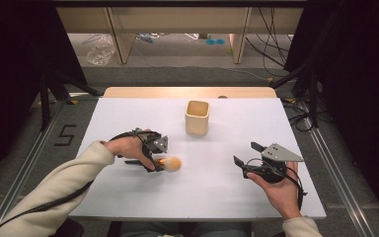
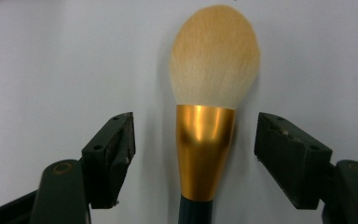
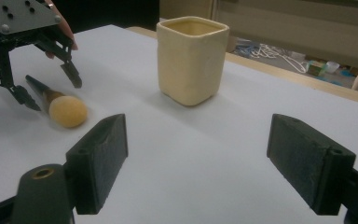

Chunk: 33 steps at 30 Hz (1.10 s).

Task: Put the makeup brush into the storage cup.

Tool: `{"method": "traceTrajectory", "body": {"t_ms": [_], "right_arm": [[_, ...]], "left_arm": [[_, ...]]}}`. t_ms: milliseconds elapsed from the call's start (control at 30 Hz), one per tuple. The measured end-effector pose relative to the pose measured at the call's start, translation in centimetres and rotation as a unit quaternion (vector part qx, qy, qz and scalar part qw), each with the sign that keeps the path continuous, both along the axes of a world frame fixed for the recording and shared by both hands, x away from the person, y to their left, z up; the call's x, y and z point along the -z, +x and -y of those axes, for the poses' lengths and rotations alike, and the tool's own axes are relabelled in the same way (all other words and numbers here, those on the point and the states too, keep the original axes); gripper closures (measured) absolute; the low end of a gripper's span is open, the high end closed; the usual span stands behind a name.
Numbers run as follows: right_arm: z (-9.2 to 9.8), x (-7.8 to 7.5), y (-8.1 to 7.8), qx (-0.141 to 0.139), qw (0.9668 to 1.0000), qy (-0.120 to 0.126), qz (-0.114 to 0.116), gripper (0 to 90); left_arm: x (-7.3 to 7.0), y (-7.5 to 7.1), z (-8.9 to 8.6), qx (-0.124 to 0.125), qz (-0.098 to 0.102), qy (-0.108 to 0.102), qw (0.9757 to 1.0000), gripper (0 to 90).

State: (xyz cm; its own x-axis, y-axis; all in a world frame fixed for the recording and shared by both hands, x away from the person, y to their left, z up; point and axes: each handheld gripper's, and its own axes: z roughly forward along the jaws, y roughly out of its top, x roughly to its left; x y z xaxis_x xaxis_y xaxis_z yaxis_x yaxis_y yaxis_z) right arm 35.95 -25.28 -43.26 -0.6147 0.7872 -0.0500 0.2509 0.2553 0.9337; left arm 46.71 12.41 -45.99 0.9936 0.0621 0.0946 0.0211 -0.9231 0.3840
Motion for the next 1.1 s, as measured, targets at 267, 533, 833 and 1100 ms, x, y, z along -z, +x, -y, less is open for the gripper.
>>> {"method": "traceTrajectory", "body": {"t_ms": [267,533,833,1100], "right_arm": [[0.01,0.00,0.02,0.000,1.0000,0.002,0.001,21.4],[-0.01,0.01,0.01,-0.001,1.0000,0.002,0.001,21.4],[0.00,-0.01,0.00,-0.001,1.0000,0.000,0.000,21.5],[0.00,0.00,0.01,-0.001,1.0000,0.000,0.000,21.5]], "left_arm": [[0.01,0.11,0.17,0.007,-0.015,0.008,0.9998,31.2],[-0.02,0.25,0.37,0.015,-0.027,0.018,0.9994,33.1],[0.12,0.48,0.62,0.023,-0.040,0.035,0.9983,37.8],[0.34,0.53,0.63,0.025,-0.046,0.044,0.9977,43.0]]}}
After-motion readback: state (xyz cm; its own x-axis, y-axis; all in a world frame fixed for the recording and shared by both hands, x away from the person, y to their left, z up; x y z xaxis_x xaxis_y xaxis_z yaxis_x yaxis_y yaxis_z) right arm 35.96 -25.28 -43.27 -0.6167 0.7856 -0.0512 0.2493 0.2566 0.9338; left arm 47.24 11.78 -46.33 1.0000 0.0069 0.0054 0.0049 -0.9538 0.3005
